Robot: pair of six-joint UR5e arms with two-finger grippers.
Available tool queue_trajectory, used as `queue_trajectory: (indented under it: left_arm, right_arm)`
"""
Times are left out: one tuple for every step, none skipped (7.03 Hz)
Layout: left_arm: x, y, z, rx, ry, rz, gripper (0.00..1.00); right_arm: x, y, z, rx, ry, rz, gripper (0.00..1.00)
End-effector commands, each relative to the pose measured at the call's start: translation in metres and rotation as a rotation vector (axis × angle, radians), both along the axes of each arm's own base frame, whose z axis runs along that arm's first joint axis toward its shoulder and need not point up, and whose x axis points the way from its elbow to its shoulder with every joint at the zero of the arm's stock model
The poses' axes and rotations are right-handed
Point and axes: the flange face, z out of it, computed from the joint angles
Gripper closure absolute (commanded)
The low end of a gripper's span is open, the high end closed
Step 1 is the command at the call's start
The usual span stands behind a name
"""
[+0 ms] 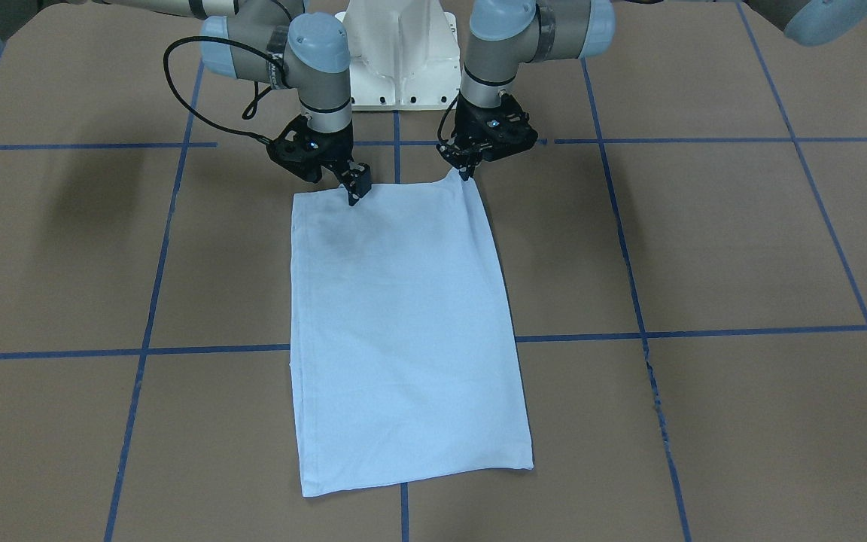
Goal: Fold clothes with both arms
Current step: 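Grasp the near edge corners of the shirt with both grippers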
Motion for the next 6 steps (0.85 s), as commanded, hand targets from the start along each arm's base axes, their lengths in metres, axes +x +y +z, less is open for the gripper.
queue_trajectory:
  left_arm:
    - [0.0,0.0,-0.001,0.0,0.001,0.0,1.0]
    - [0.0,0.0,0.0,0.0,0.0,0.0,1.0]
    - [0.0,0.0,0.0,0.0,0.0,0.0,1.0]
    - [0.0,0.0,0.0,0.0,0.001,0.0,1.0]
    - [0.001,0.0,0.0,0.003,0.007,-0.001,1.0]
    - [0.002,0.0,0.0,0.004,0.008,0.0,1.0]
  right_arm:
    - [0.0,-0.001,-0.001,-0.001,-0.001,0.003,0.63]
    - [0.0,-0.001,-0.002,0.0,-0.003,0.002,0.79]
    - [0.002,-0.003,-0.005,-0.001,-0.009,0.005,0.93]
    - [0.007,-0.01,-0.008,-0.021,-0.022,0.002,1.0]
    - [0.01,-0.014,-0.008,-0.03,-0.025,0.001,1.0]
    - [0.009,-0.014,-0.009,-0.029,-0.026,0.0,1.0]
